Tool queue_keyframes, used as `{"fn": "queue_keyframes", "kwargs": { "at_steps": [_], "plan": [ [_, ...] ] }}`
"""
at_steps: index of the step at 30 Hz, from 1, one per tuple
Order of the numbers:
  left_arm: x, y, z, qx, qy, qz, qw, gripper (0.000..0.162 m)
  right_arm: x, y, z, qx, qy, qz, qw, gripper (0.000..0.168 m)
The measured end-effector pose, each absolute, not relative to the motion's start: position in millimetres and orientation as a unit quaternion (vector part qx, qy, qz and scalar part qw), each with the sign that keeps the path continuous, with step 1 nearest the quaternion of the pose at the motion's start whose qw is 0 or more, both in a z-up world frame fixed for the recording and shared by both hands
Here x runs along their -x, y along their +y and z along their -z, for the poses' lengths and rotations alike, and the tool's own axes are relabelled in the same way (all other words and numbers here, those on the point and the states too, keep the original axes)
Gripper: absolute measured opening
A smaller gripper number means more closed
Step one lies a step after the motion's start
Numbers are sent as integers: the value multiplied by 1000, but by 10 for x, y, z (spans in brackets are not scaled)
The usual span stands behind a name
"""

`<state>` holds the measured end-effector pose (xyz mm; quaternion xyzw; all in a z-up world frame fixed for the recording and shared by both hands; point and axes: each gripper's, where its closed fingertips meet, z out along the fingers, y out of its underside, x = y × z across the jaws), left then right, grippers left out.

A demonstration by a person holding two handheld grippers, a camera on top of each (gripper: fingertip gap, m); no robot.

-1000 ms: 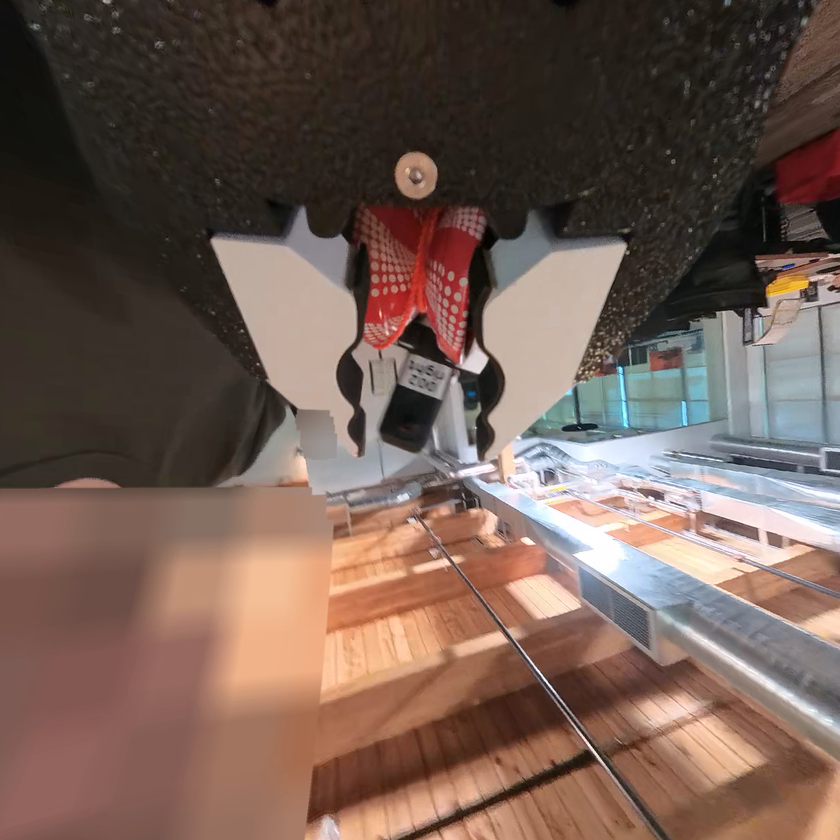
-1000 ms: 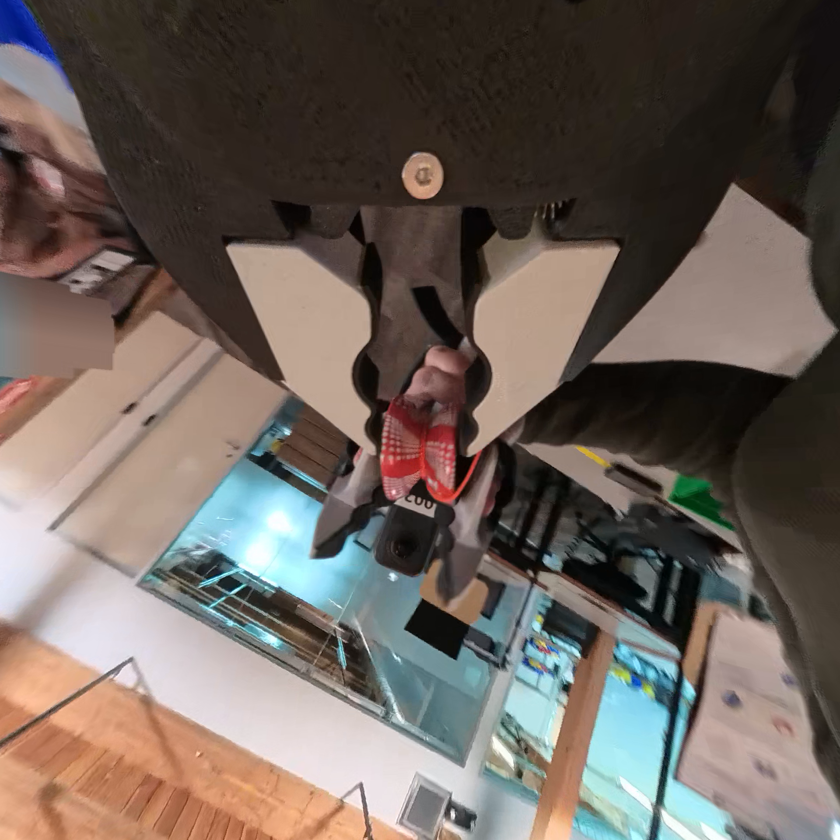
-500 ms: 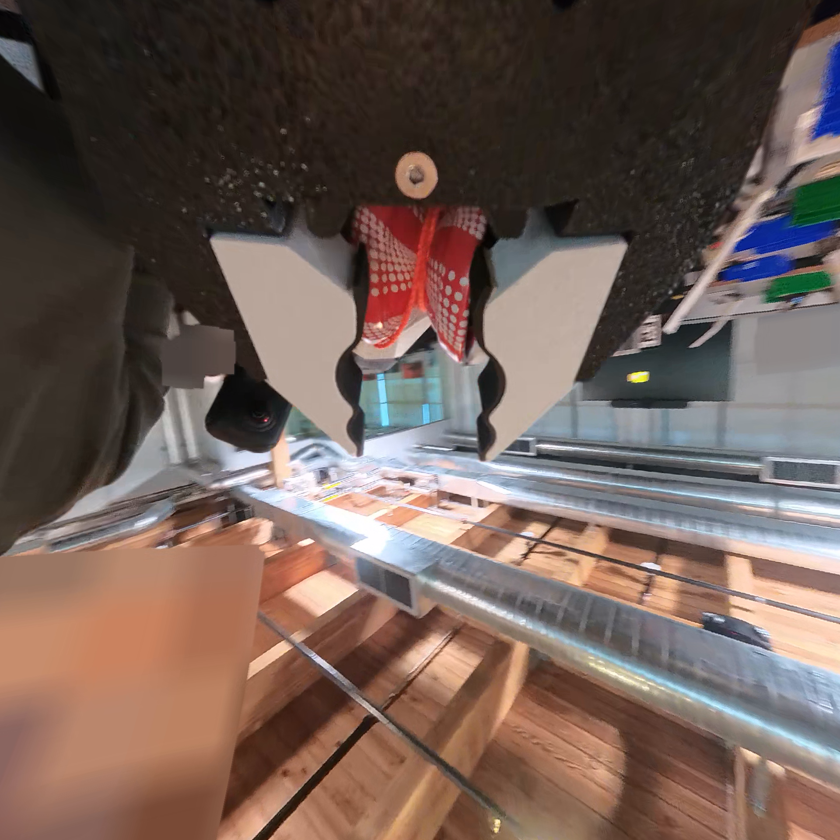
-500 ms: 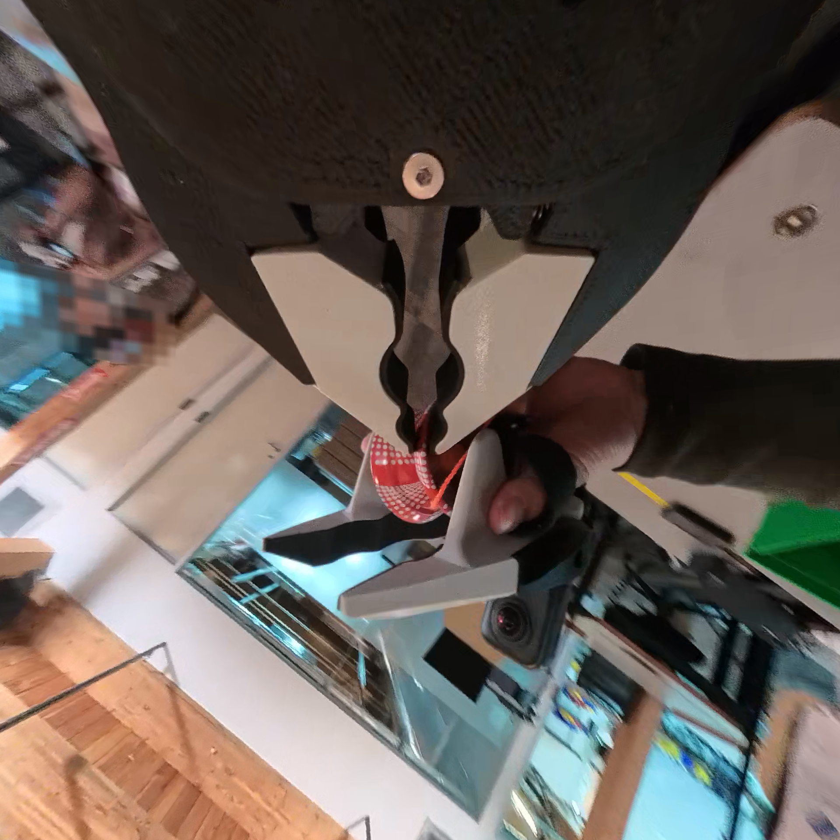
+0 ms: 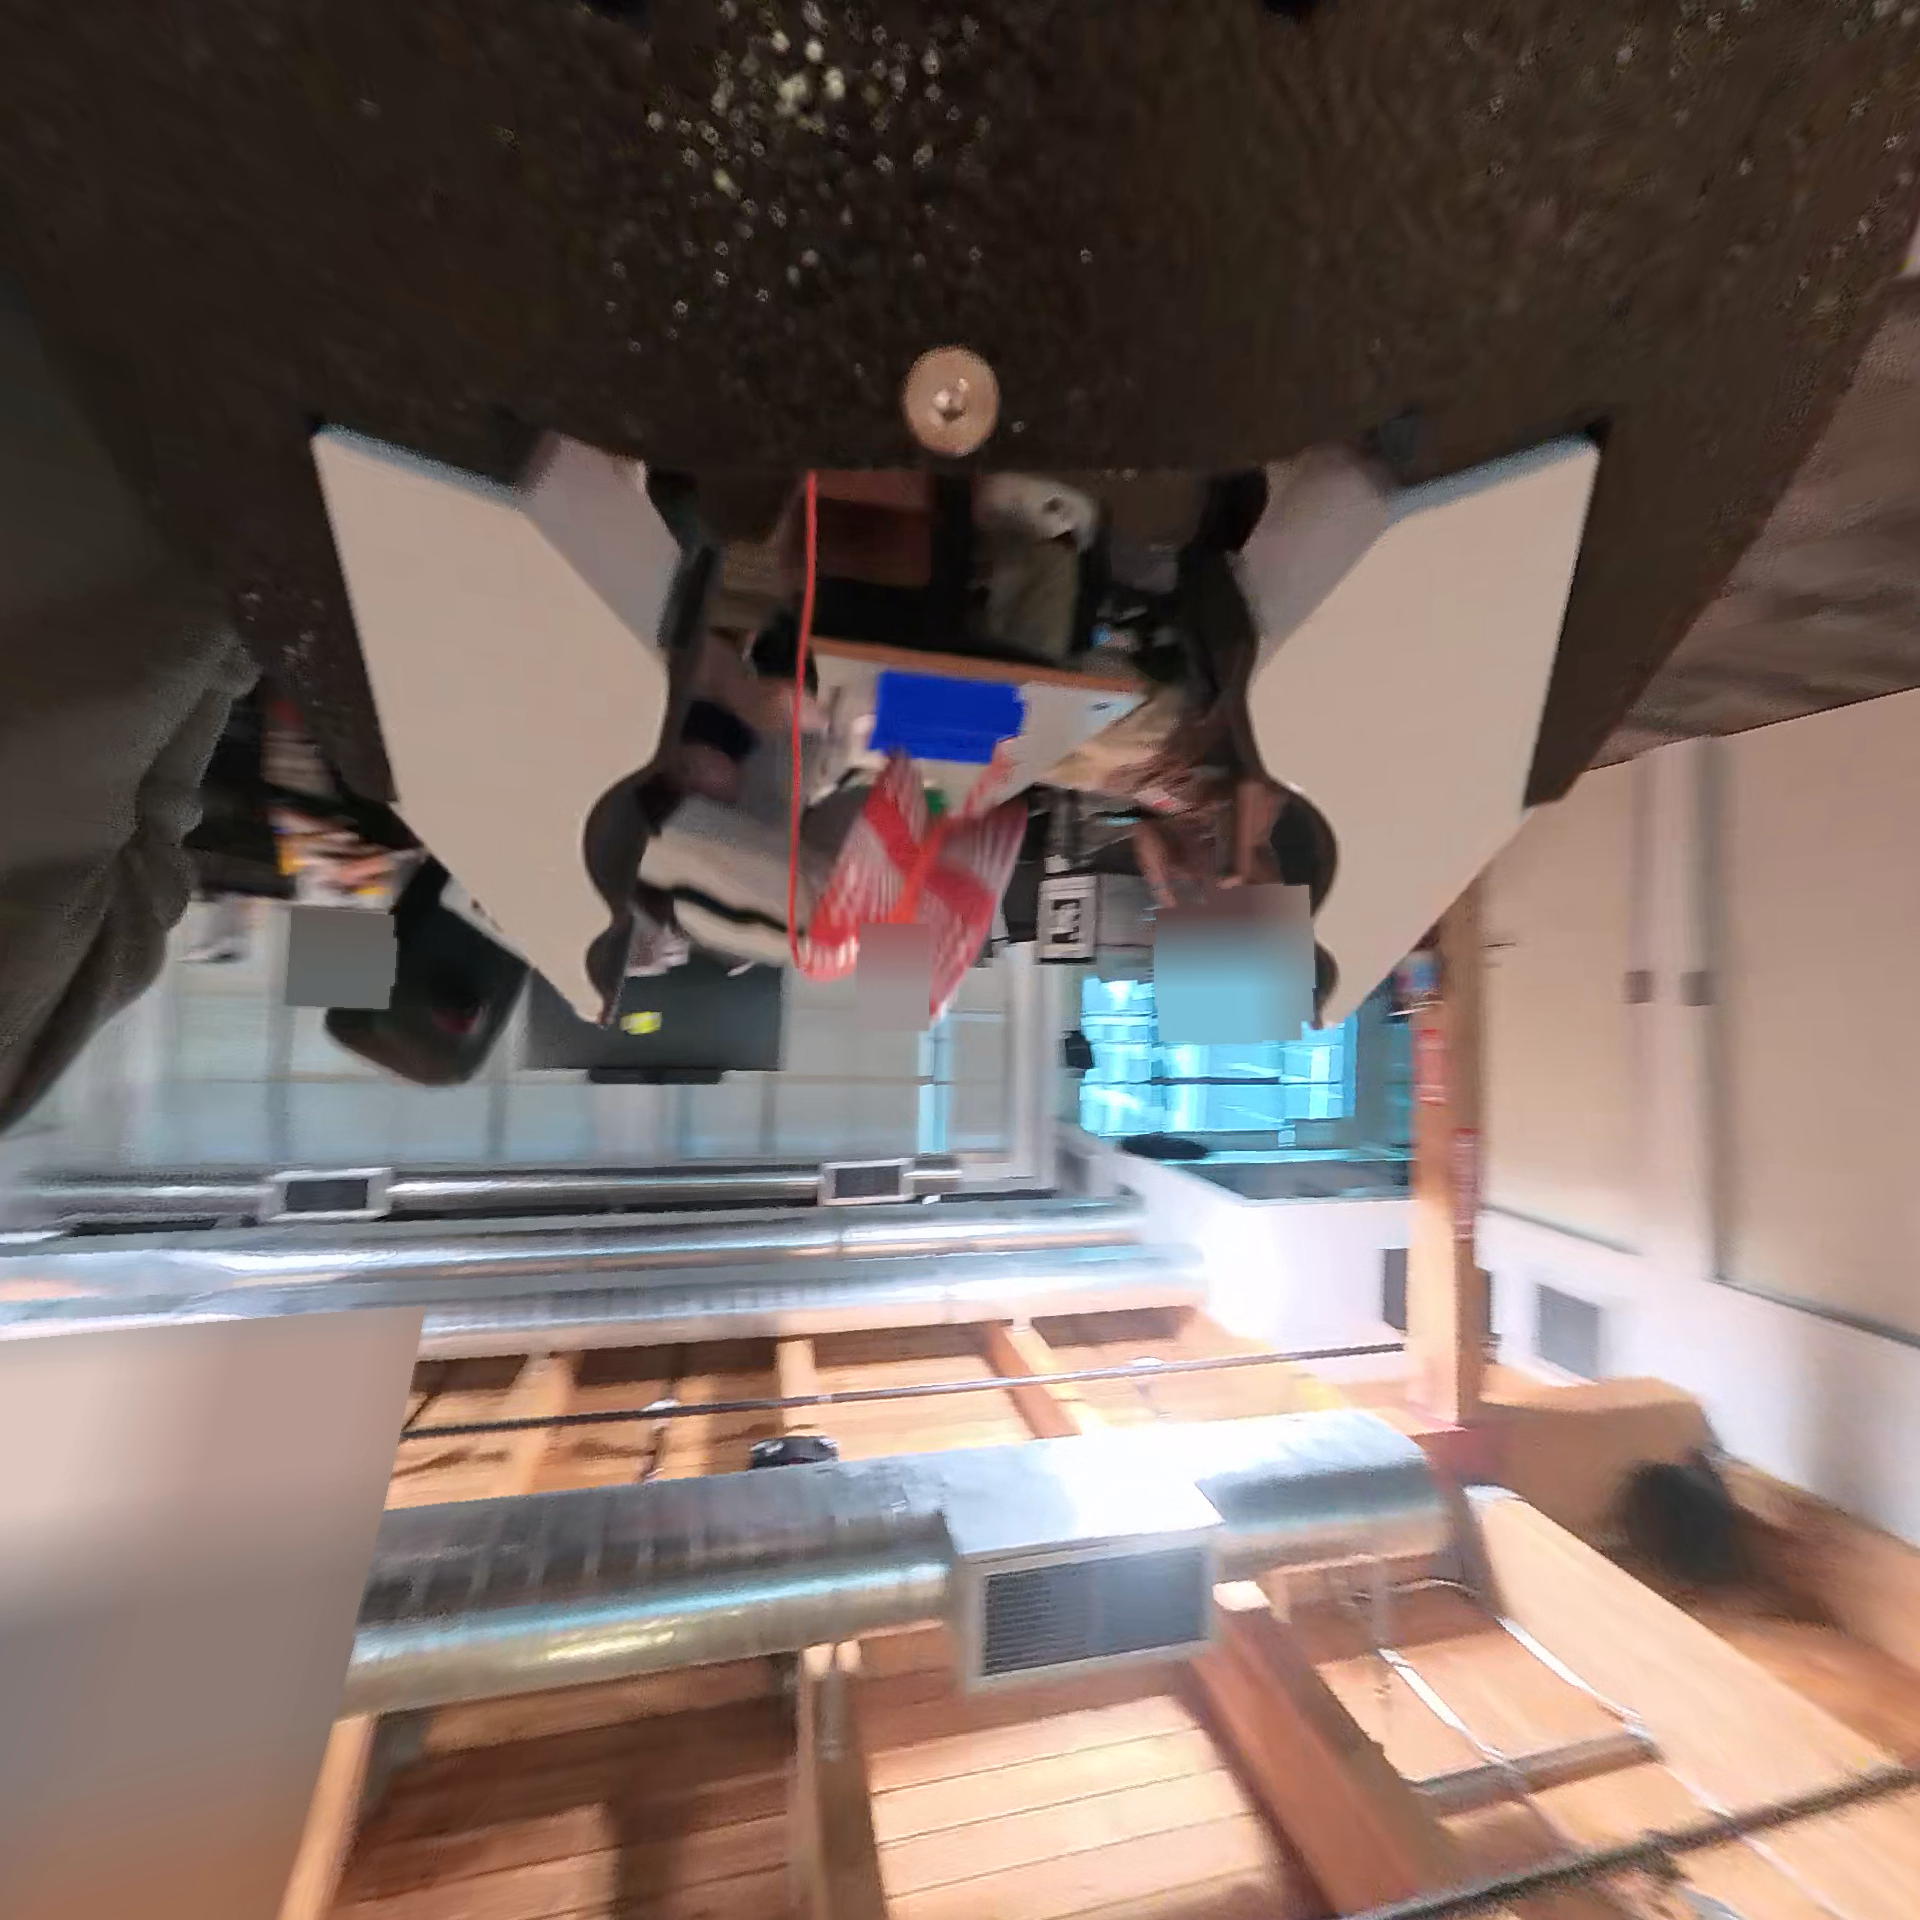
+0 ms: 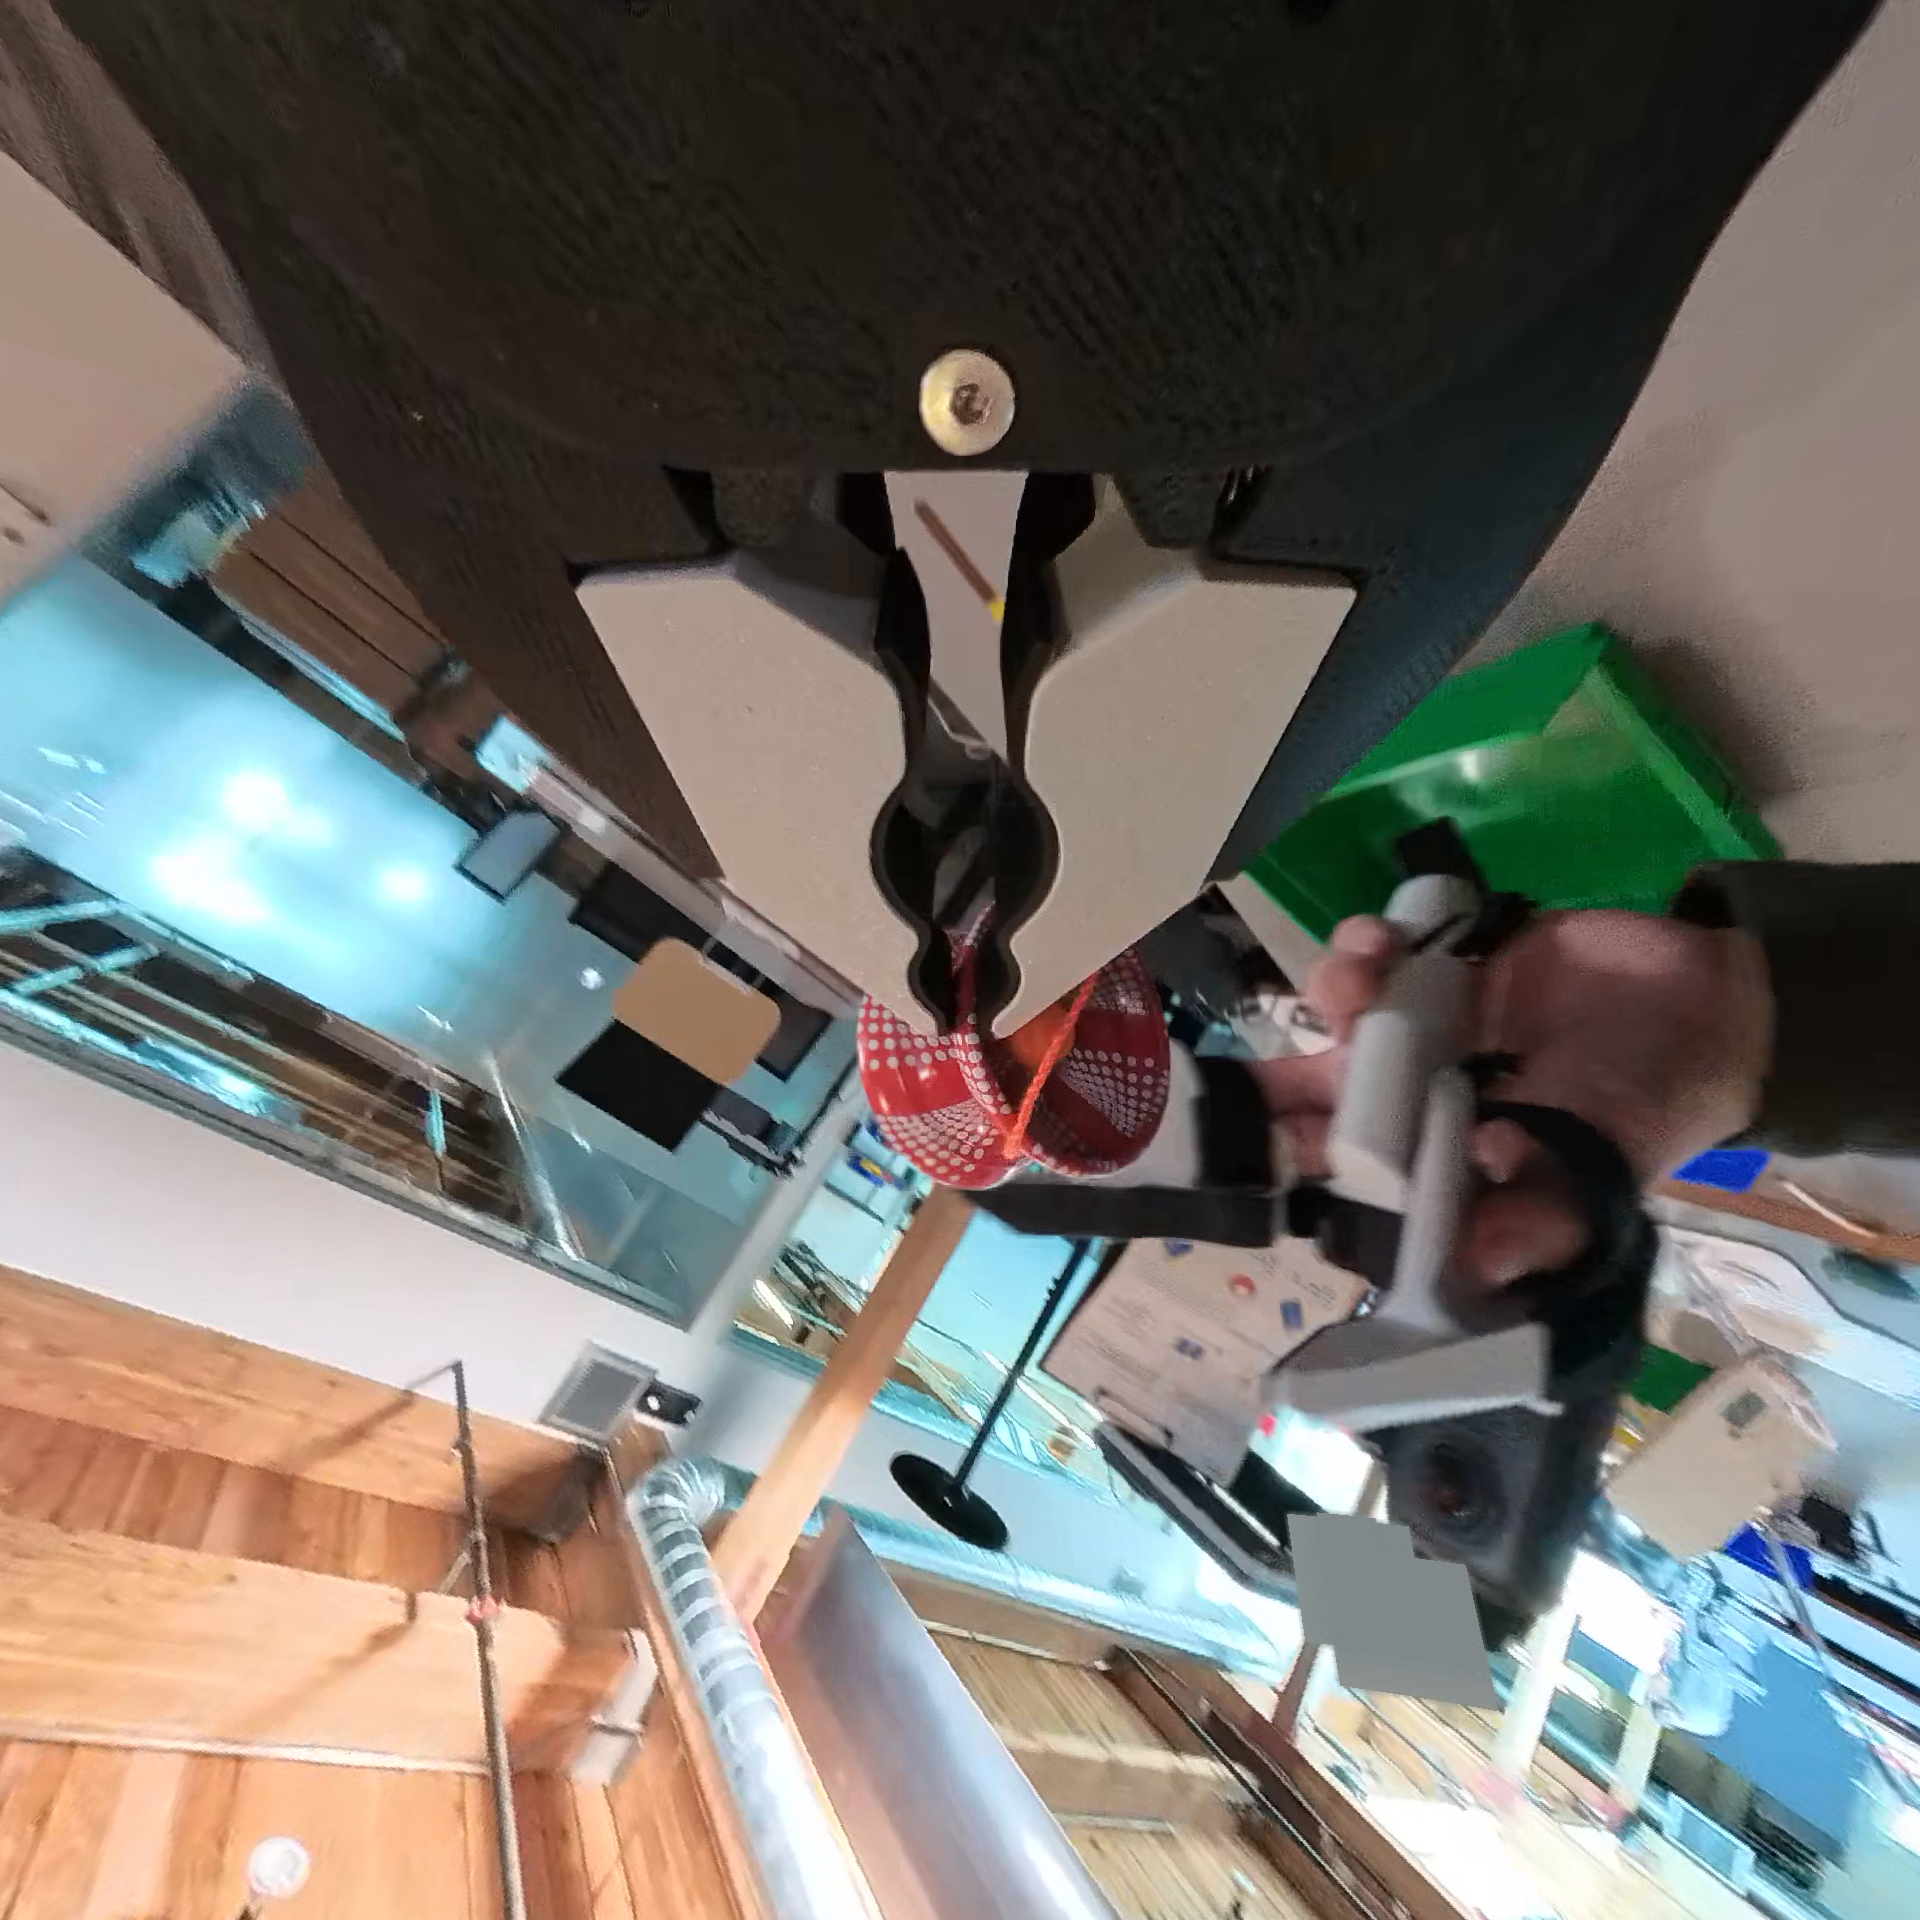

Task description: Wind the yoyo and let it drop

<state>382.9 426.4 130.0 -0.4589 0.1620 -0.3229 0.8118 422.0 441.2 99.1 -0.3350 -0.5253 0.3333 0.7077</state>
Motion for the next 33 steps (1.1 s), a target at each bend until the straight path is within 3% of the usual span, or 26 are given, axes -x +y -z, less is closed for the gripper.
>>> {"fn": "queue_keyframes", "kwargs": {
  "at_steps": [8,15,28,33],
  "plan": [
    [-1946,2997,-560,555,23,135,820,118,-2438,3922,-1779,244,-565,-337,713,1],
    [-794,2178,316,602,-137,106,779,115,-1223,3816,-1930,270,-566,-353,694,2],
    [-313,1817,868,635,-226,59,737,115,-178,3685,-772,367,-613,-386,583,2],
    [-241,1760,968,645,-253,34,720,116,48,3802,157,440,-670,-337,494,2]
  ]
}}
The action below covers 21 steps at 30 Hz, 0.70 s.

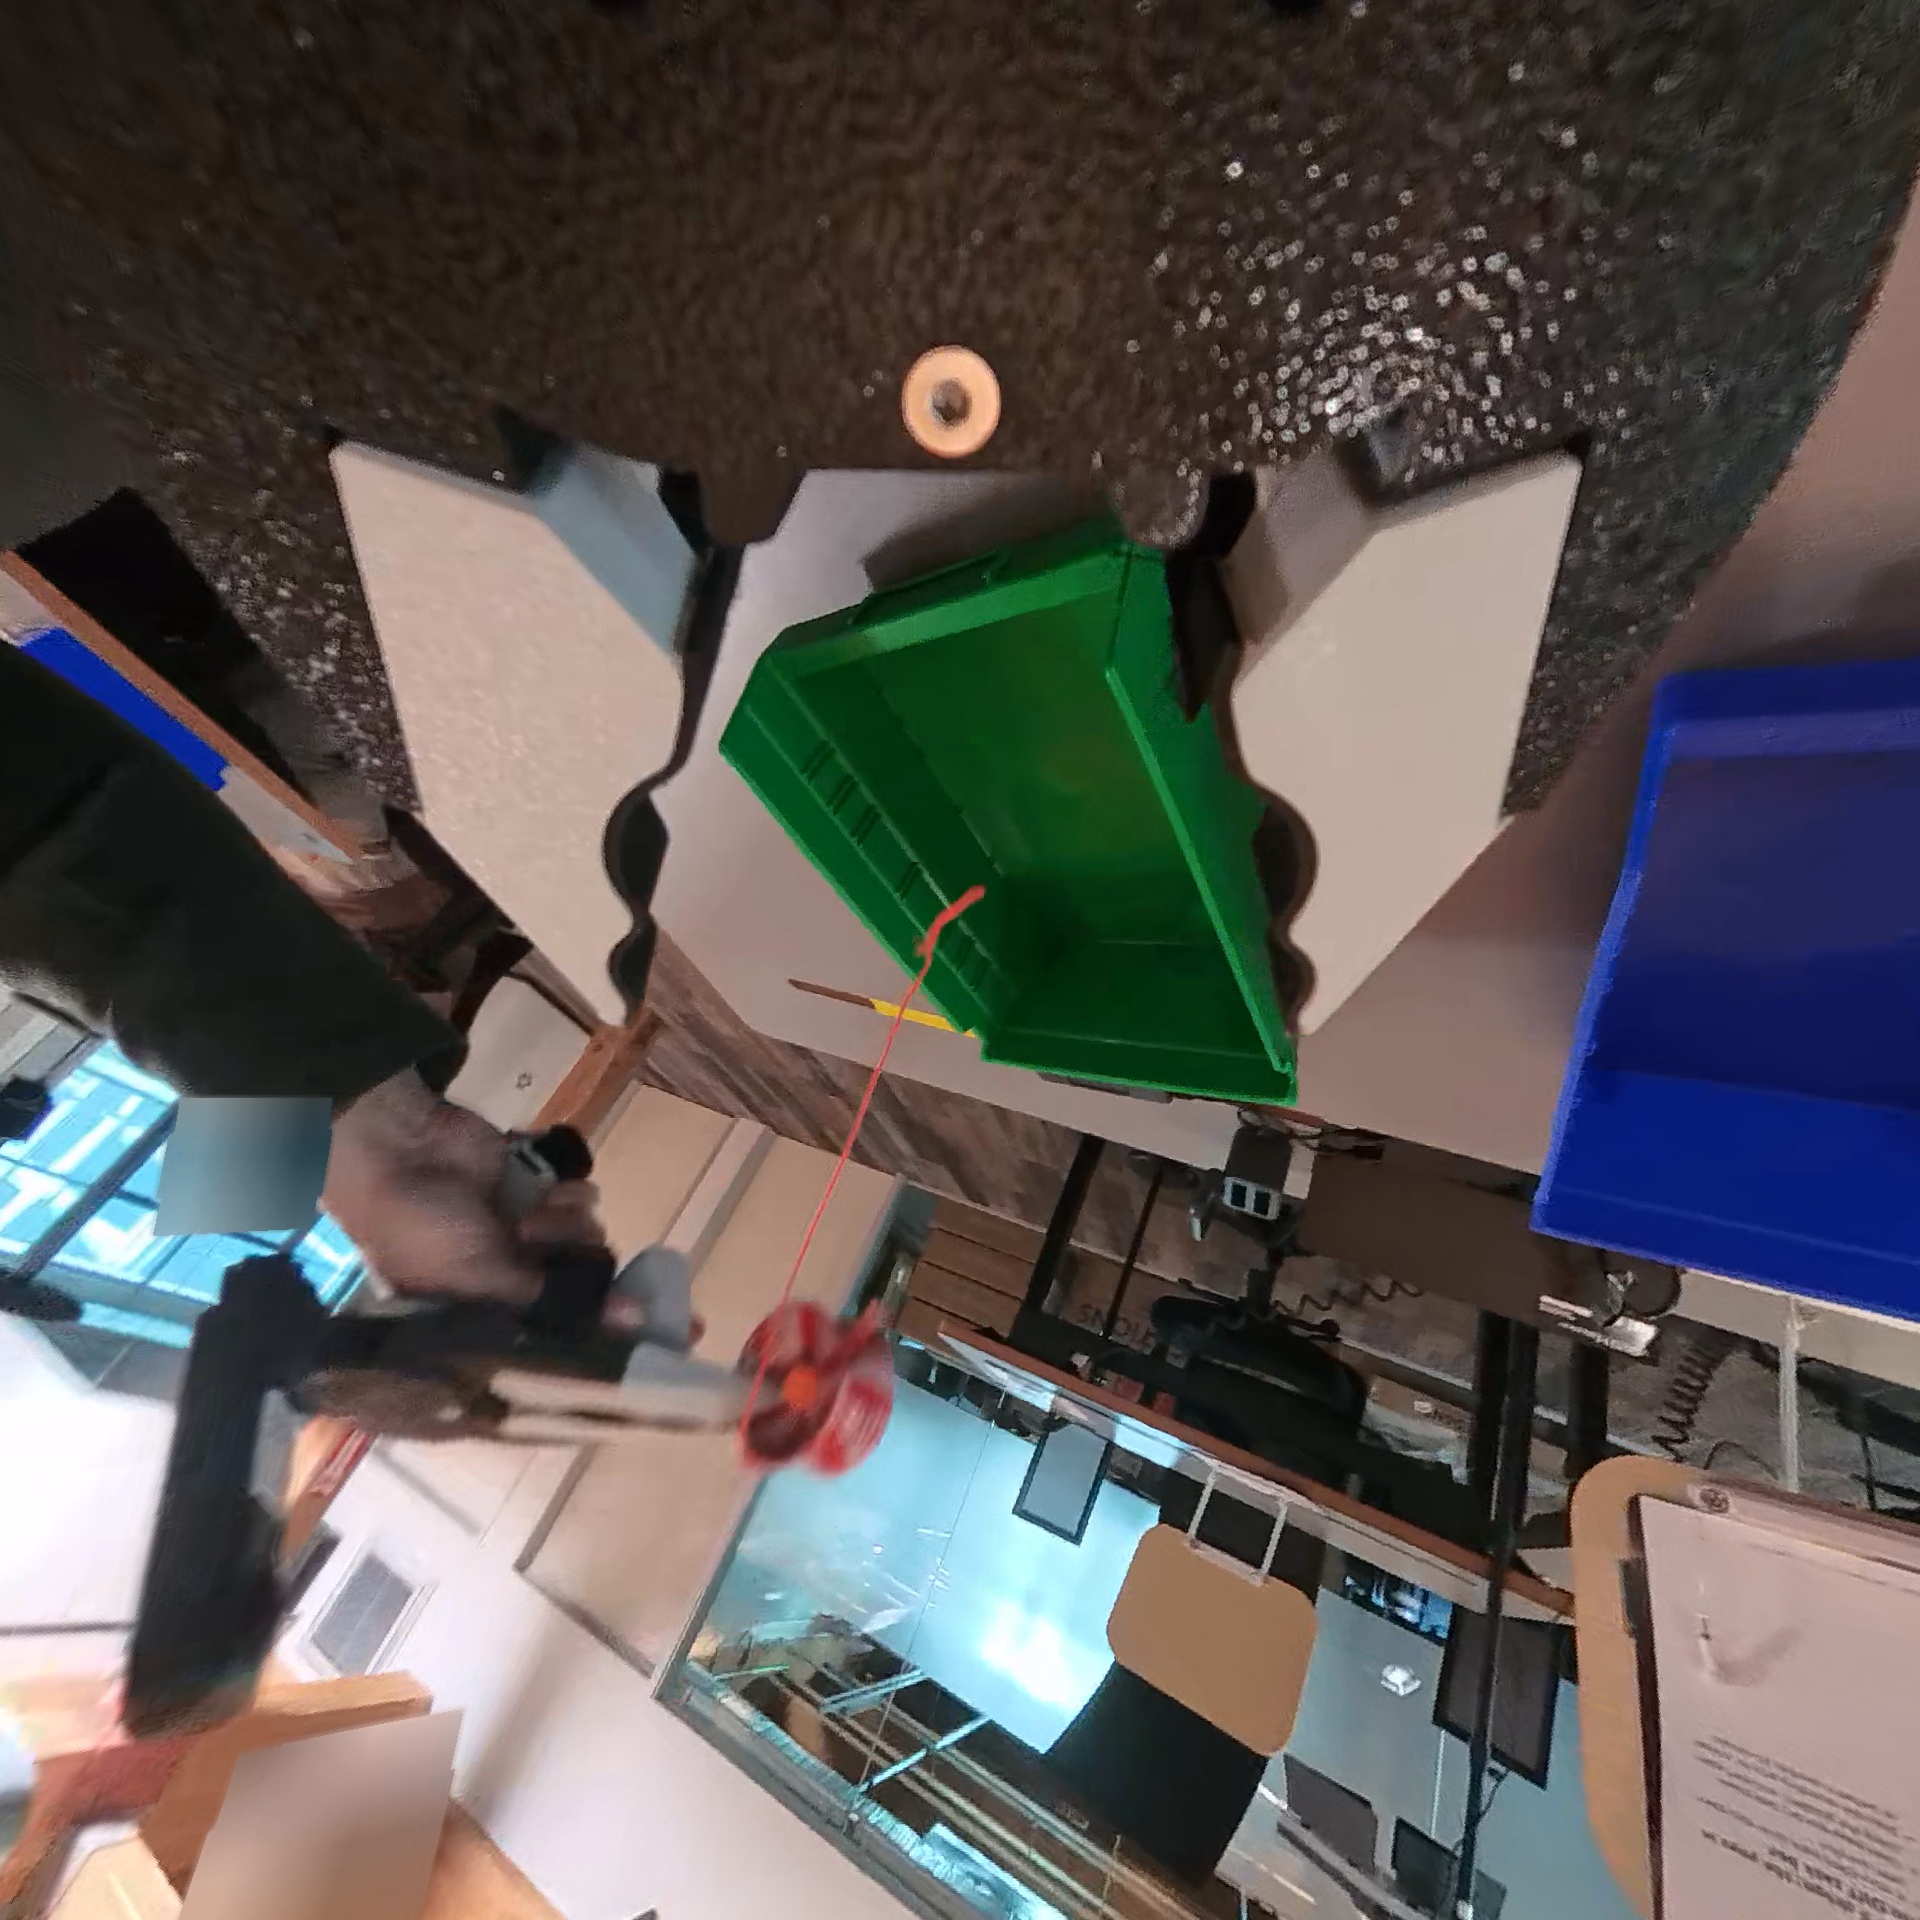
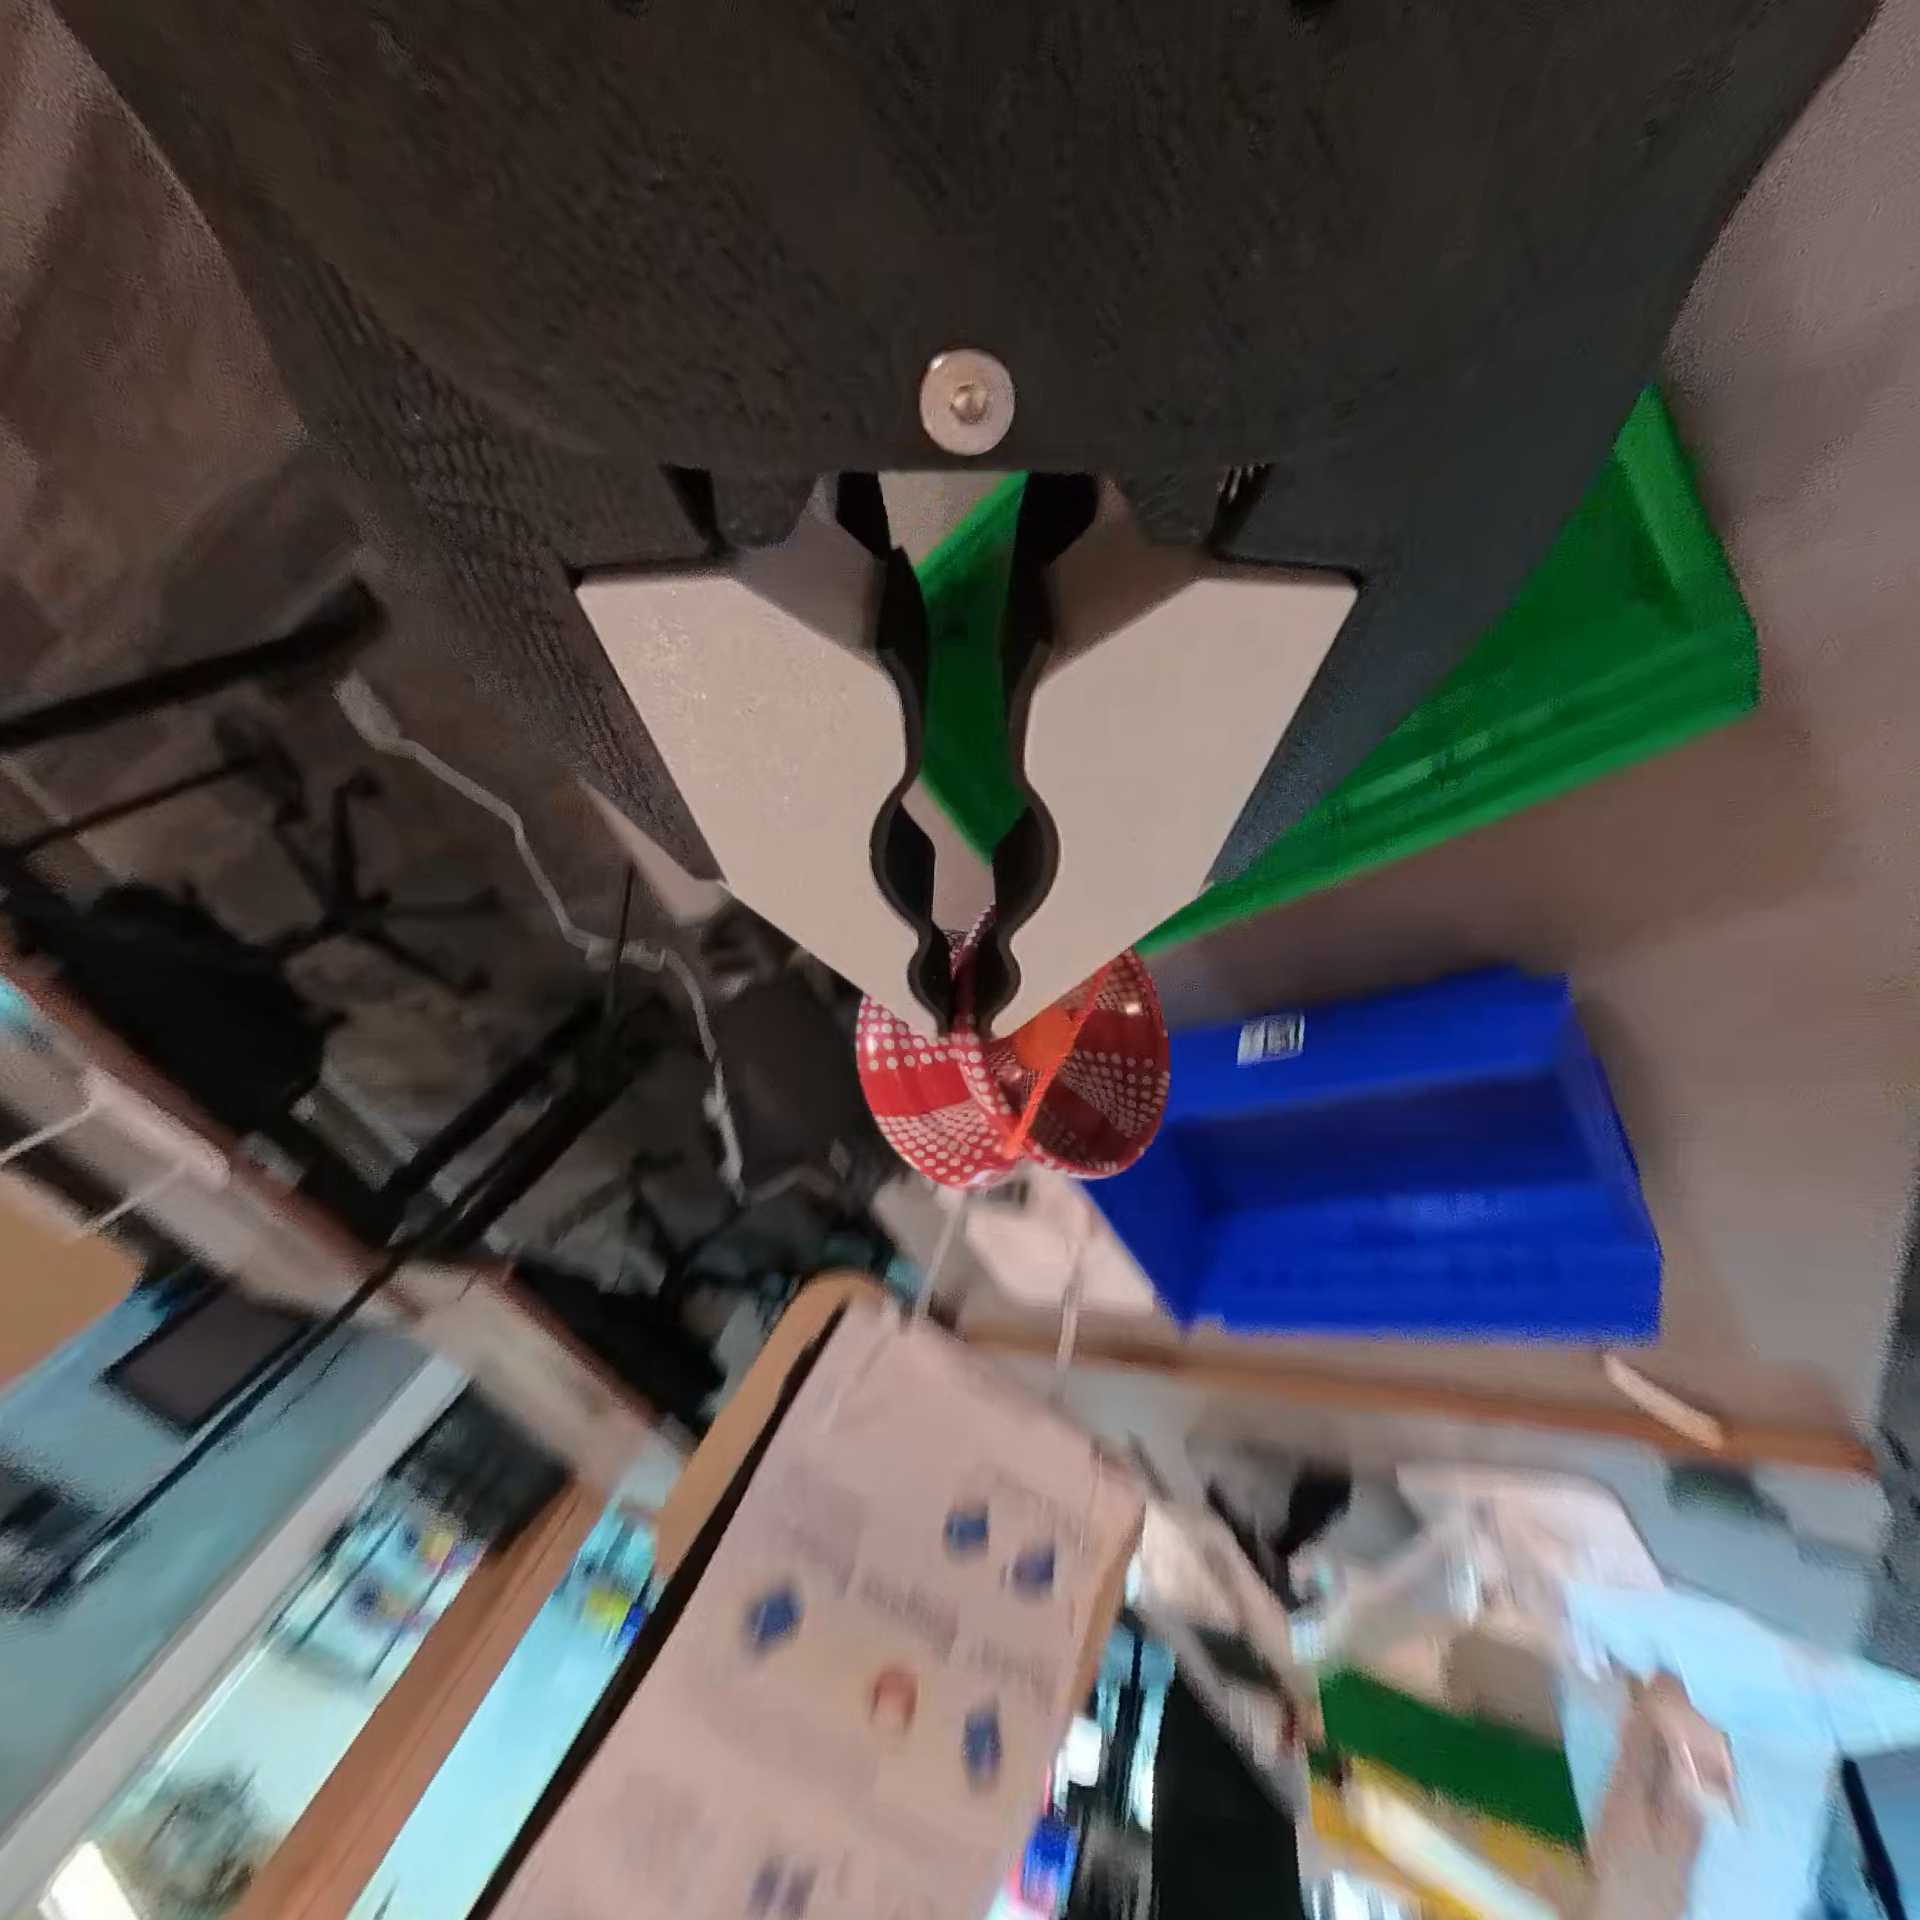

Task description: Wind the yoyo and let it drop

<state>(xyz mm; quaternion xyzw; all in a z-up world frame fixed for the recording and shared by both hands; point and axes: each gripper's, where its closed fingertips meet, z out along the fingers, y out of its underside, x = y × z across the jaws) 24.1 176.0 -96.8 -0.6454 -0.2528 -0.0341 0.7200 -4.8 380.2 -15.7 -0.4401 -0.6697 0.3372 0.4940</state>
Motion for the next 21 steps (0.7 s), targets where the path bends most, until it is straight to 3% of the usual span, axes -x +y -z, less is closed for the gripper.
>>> {"fn": "queue_keyframes", "kwargs": {
  "at_steps": [4,8,10,11,12,16,21],
  "plan": [
    [-201,1811,1069,657,-261,33,707,117,151,3876,1359,500,-735,-261,376,2],
    [-210,1875,1113,658,-265,34,704,117,184,3936,2196,548,-755,-222,285,8],
    [-231,1924,1178,665,-267,38,696,119,116,3905,2387,576,-753,-218,233,65],
    [-223,1940,1227,671,-270,36,690,120,71,3917,2376,585,-747,-219,227,86],
    [-201,1943,1273,676,-274,32,683,120,27,3958,2294,590,-736,-227,241,96],
    [232,1800,1504,699,-321,-43,637,119,-376,4211,2085,641,-646,-289,299,100],
    [1164,1980,2115,776,-347,-104,516,123,-916,3923,2799,707,-619,-294,173,102]
  ]
}}
